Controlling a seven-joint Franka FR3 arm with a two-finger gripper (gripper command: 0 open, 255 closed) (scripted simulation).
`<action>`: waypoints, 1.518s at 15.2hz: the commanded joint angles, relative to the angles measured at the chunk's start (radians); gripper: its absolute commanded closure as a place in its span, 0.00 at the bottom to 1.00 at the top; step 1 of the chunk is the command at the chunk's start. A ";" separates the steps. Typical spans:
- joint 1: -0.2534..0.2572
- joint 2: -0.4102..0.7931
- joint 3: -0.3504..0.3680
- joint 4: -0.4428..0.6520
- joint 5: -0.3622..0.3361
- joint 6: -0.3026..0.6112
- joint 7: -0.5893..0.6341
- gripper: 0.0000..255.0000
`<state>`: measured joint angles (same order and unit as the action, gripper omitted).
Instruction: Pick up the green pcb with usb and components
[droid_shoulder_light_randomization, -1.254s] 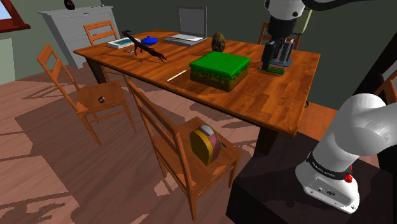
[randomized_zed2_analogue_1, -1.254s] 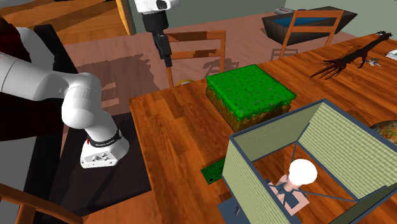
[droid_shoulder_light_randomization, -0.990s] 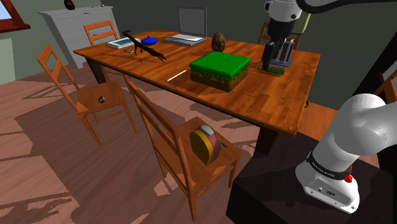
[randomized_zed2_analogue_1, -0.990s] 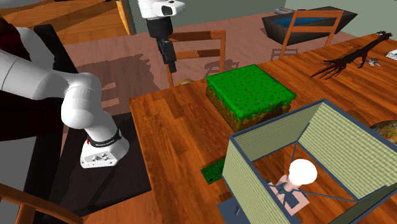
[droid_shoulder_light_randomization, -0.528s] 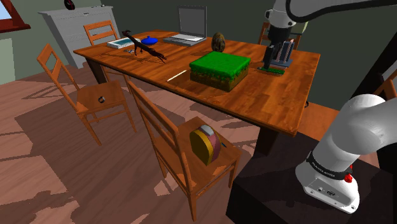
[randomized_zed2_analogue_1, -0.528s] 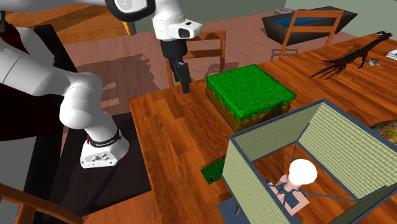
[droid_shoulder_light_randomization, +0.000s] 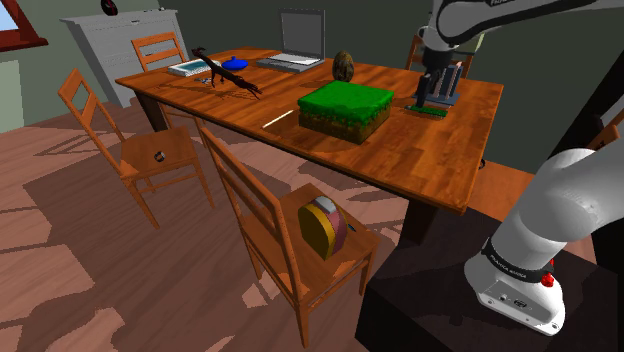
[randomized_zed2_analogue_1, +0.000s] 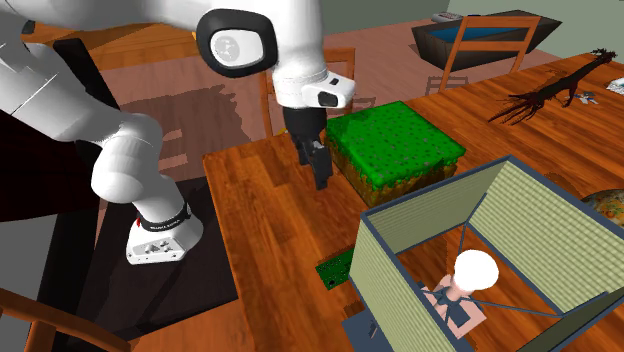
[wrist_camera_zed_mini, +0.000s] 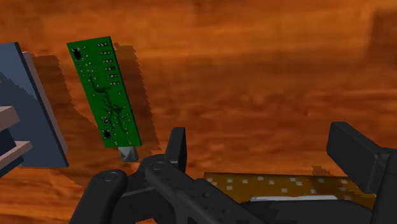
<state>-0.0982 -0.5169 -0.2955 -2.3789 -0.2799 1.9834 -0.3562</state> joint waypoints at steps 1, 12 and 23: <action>-0.005 0.057 -0.039 0.029 -0.001 0.033 -0.041 0.00; -0.023 0.441 -0.244 0.259 0.139 0.186 -0.319 0.00; -0.029 0.496 -0.252 0.203 0.166 0.291 -0.337 1.00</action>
<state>-0.1274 -0.0208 -0.5475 -2.1737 -0.1137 2.2720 -0.6931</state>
